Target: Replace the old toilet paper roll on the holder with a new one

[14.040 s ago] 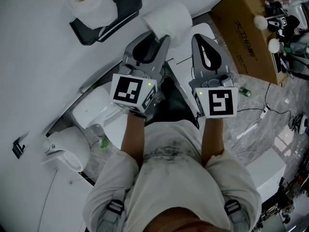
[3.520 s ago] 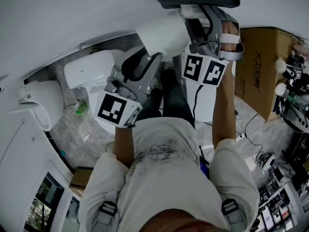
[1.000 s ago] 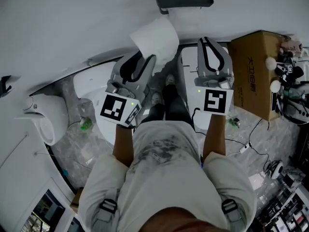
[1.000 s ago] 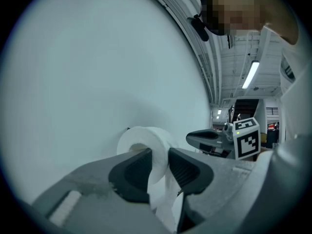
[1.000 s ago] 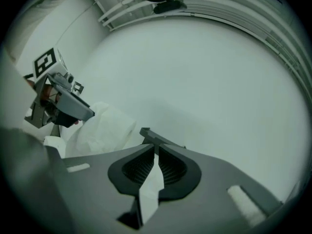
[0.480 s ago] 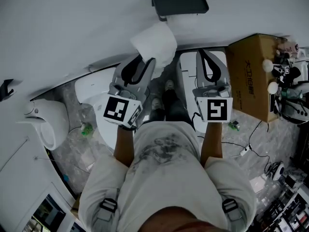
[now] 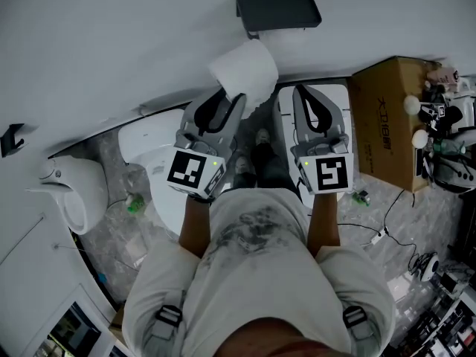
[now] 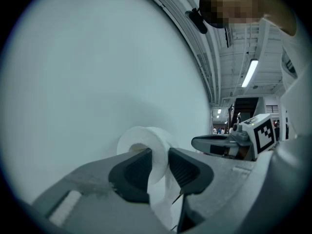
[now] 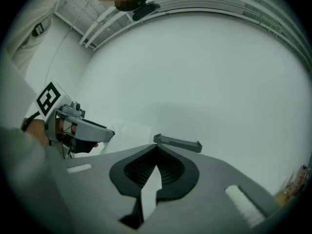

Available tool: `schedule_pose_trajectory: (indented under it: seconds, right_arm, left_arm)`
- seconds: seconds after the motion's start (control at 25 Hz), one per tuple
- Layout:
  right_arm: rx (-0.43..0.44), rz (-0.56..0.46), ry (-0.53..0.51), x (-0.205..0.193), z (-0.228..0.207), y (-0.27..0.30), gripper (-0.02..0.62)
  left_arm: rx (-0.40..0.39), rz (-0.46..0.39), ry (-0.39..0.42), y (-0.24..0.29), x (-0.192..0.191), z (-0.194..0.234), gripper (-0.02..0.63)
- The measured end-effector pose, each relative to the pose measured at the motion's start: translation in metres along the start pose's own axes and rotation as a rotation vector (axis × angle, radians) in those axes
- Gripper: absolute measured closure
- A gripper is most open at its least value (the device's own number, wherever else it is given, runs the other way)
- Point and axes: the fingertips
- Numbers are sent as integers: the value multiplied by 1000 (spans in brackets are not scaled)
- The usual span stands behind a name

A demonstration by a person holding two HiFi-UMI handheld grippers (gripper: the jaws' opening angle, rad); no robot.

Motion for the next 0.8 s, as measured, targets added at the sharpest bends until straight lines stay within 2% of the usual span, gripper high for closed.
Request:
schedule_pose_trajectory:
  seconds: [0.8]
  right_arm:
    - [16, 5, -4, 3, 13, -2, 594]
  left_arm:
    - [-9, -17, -3, -6, 6, -4, 479]
Point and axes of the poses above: the fingertips, and each gripper's own axes: y forward along the fingers, z to its left, x out of its top, and after that the axes turned 4 degrees about z, right-handed
